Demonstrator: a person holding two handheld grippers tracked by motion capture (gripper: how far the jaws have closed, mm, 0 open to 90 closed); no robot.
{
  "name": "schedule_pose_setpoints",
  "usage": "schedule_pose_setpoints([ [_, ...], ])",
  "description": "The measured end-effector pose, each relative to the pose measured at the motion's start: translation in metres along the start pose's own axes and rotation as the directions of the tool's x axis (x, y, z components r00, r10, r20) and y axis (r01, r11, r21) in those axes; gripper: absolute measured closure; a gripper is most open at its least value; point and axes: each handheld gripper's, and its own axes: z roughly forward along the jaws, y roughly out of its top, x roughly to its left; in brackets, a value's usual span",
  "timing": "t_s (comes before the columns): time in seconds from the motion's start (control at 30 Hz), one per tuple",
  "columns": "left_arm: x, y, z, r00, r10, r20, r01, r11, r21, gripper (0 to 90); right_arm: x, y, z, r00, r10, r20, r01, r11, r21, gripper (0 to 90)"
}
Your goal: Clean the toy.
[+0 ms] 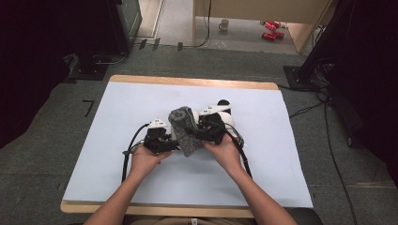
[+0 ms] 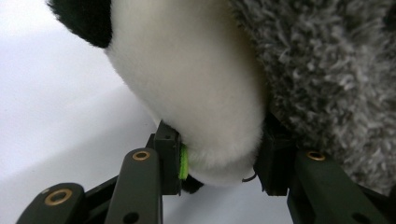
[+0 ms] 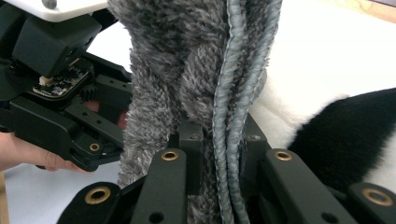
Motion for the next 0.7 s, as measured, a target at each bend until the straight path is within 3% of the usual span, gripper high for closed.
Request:
schedule_pose_setpoints([
  [0.17,0.005,0.001,0.0,0.9992,-0.038,0.015,0.038,0.9993,0.005,59.1,-0.005,0.001,-0.005,0.9997,0.001,0.022,-0.001,1.0,0.016,78.0],
  [0.3,0.012,0.002,0.0,0.9971,-0.068,0.034,0.068,0.9977,0.002,59.0,-0.018,0.002,-0.015,0.998,0.024,0.059,-0.024,1.0,0.01,78.7],
  [0.43,0.014,0.005,0.001,0.9978,-0.058,0.032,0.057,0.9982,0.015,59.1,-0.03,0.002,-0.026,0.9959,0.064,0.063,-0.064,0.998,-0.001,79.2],
  [0.7,0.02,0.012,0.002,0.999,-0.035,0.029,0.034,0.999,0.03,59.1,-0.038,0.001,-0.039,0.9928,0.093,0.075,-0.092,0.996,-0.017,79.2],
])
